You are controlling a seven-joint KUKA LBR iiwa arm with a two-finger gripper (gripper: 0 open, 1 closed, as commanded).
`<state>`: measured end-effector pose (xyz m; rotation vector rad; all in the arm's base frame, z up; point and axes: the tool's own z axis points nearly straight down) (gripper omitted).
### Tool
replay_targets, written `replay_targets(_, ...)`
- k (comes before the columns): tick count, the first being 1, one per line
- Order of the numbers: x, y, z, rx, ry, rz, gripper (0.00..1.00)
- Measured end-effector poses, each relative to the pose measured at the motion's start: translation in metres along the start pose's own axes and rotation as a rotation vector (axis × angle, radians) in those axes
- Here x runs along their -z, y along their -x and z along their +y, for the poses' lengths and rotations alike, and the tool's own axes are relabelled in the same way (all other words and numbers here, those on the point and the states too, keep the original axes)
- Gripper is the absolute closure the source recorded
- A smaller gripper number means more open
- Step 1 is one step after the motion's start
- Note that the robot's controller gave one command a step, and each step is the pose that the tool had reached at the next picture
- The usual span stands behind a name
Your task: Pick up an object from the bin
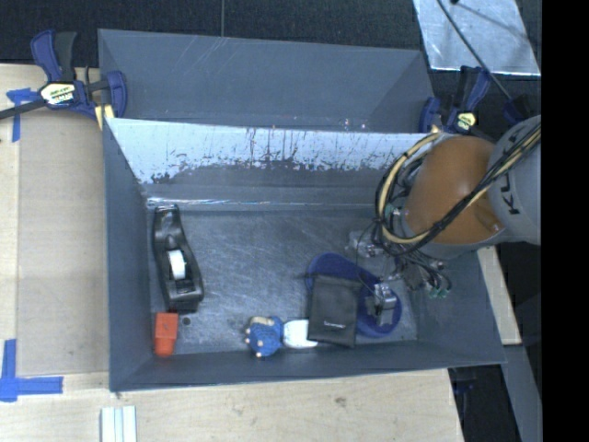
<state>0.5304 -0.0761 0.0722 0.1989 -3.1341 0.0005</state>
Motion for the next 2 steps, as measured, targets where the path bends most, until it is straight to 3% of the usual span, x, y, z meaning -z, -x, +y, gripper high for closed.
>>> replay_targets(1,0.004,0.004,-0.001,0.001,-0.002,-0.013,1.0)
replay_targets(2,0.151,0.036,-0.02,0.014,-0.004,-0.015,1.0)
